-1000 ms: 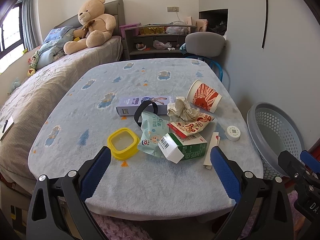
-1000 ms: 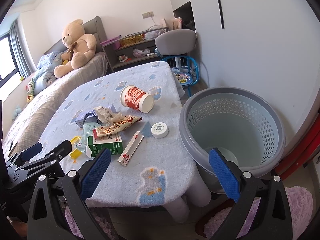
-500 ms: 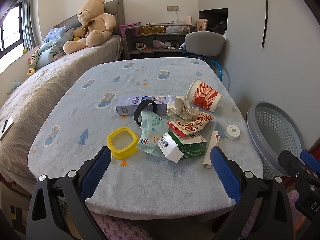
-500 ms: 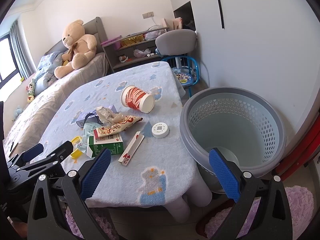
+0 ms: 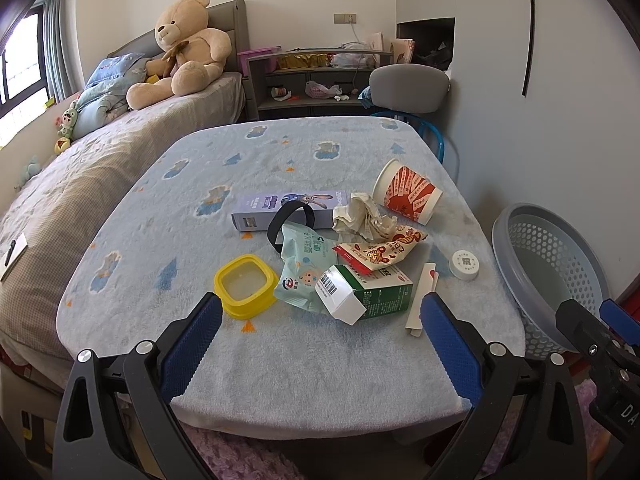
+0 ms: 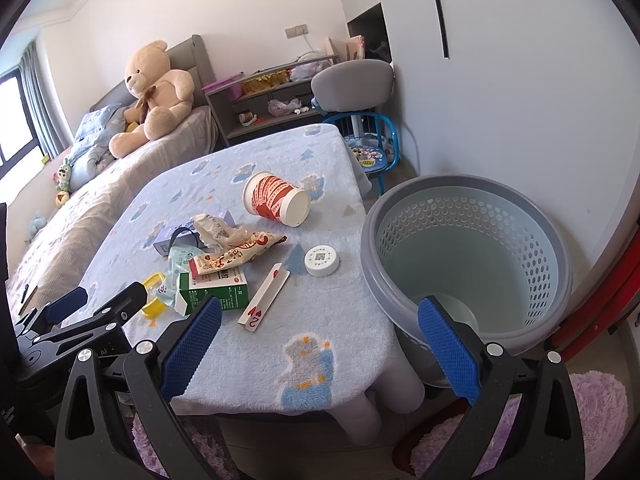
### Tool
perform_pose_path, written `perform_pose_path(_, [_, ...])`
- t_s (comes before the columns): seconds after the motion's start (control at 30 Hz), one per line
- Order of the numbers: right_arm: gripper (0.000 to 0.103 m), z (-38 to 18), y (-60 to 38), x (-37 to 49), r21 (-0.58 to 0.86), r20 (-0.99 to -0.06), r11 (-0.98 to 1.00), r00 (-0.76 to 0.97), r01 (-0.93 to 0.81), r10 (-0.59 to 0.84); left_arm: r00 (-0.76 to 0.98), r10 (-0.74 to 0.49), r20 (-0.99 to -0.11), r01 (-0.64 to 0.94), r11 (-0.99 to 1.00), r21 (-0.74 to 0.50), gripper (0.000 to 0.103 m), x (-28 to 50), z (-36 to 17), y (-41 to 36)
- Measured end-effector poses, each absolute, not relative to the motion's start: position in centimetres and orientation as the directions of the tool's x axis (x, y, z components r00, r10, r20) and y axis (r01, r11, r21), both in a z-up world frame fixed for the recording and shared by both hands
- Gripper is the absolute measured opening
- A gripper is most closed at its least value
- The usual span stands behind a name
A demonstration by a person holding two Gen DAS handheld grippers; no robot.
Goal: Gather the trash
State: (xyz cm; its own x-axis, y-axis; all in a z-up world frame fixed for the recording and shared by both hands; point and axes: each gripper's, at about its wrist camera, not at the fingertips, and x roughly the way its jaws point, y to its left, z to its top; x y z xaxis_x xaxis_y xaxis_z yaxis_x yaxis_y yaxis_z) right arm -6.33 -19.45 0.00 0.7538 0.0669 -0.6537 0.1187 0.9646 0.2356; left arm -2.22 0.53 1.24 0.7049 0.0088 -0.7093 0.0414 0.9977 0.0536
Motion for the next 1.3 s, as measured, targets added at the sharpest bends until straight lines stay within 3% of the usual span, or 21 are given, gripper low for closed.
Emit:
perform_pose_path(0.97, [0.097, 0.1, -19.2, -6.4, 0.237, -0.656, 0.964, 0.752, 0.116, 0.07, 0.703, -0.001, -0.712, 0.042, 0.998, 0.04, 0.095, -2.1, 1.3, 0.8])
perform_pose_path(1.3, [0.096, -1.8, -16.8, -4.4, 0.214, -0.713, 0.974, 0.693, 0.071, 0.106, 0.67, 0.036, -0.741, -0.005, 0.999, 0.044, 0.095, -0.7, -0.2, 4.3])
